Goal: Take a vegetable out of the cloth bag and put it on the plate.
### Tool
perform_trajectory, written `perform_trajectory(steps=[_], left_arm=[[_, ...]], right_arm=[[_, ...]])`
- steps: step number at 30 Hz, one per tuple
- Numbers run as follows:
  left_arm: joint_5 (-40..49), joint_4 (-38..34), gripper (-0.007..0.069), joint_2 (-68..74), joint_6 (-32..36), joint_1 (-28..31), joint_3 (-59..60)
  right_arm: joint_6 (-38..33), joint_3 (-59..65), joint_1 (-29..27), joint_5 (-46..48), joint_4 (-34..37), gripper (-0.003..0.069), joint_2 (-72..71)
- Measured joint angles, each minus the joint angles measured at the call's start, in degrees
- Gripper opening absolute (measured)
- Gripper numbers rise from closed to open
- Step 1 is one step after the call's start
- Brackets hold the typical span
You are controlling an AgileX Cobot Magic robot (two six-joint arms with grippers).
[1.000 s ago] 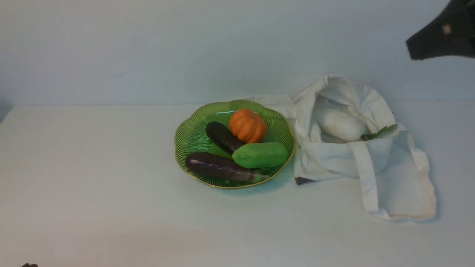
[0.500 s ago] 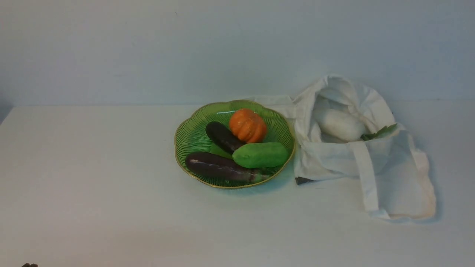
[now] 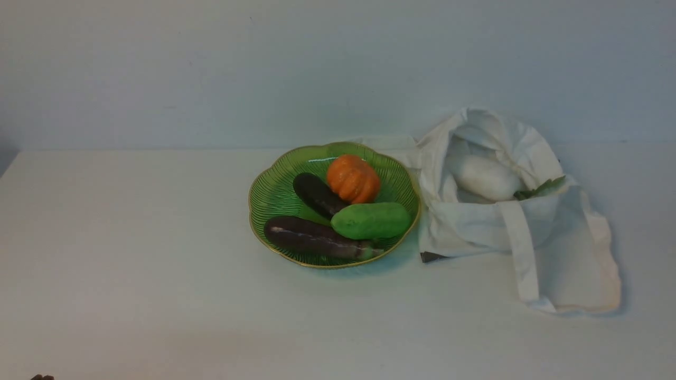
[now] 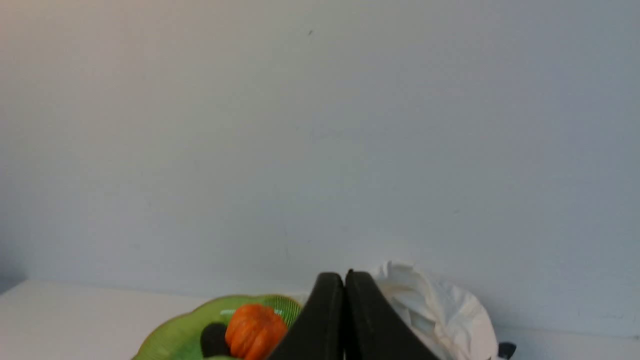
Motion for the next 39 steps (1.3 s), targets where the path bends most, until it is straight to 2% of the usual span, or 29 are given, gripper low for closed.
perform_trajectory(steps=[4, 25, 31, 35, 39], left_arm=[[0.0, 0.0, -0.0005, 0.0, 0.0, 0.0, 0.0], [0.0, 0.0, -0.0005, 0.0, 0.0, 0.0, 0.0], [0.0, 0.0, -0.0005, 0.0, 0.0, 0.0, 0.0], [0.0, 0.0, -0.0005, 0.0, 0.0, 0.0, 0.0], [0.0, 0.0, -0.0005, 0.0, 0.0, 0.0, 0.0]], right_arm=[[0.0, 2.92, 0.0, -4.09, 0.57, -0.0015, 0.0], [0.0, 6.41, 0.0, -1.79, 0.36, -0.0015, 0.0], [1.96, 13.86, 0.0, -3.29, -7.81, -0.0015, -1.35], [7.0, 19.75, 0.0, -3.24, -15.48, -0.0015, -5.28], [10.2, 23.8, -0.14, -3.24, -20.06, -0.0015, -7.81]])
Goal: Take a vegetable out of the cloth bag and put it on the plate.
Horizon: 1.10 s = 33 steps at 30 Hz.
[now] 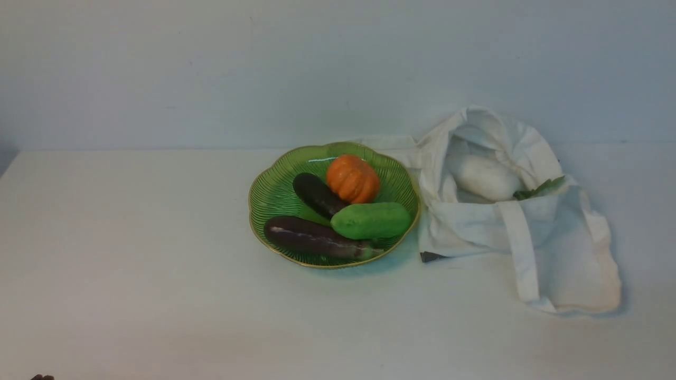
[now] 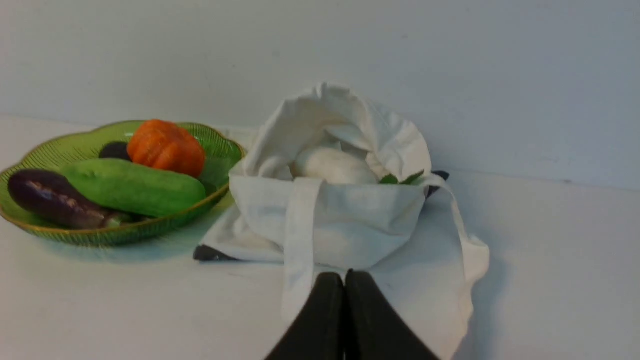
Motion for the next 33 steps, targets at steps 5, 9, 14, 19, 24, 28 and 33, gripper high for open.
perform_trajectory(steps=[5, 9, 14, 19, 24, 28, 33], left_arm=[[0.0, 0.0, -0.0005, 0.0, 0.0, 0.0, 0.0], [0.0, 0.0, -0.0005, 0.0, 0.0, 0.0, 0.0], [0.0, 0.0, -0.0005, 0.0, 0.0, 0.0, 0.0], [0.0, 0.0, -0.0005, 0.0, 0.0, 0.0, 0.0], [0.0, 0.0, -0.0005, 0.0, 0.0, 0.0, 0.0], [0.0, 0.0, -0.0005, 0.0, 0.0, 0.0, 0.0], [0.0, 0.0, -0.0005, 0.0, 0.0, 0.0, 0.0]], right_arm=[[2.94, 3.64, -2.06, 0.16, -1.61, -0.0015, -2.96], [3.5, 3.76, -3.49, 0.18, -1.98, -0.0015, -4.3], [5.78, 3.76, -3.82, 1.15, -4.21, -0.0015, -4.38], [7.43, 3.76, -3.82, 1.73, -5.12, -0.0015, -4.38], [7.54, 3.66, -3.82, 2.62, -5.58, -0.0015, -4.38], [7.54, 3.66, -3.82, 2.62, -5.58, -0.0015, -4.38], [7.54, 3.66, -3.82, 2.62, -5.62, -0.0015, -4.38]])
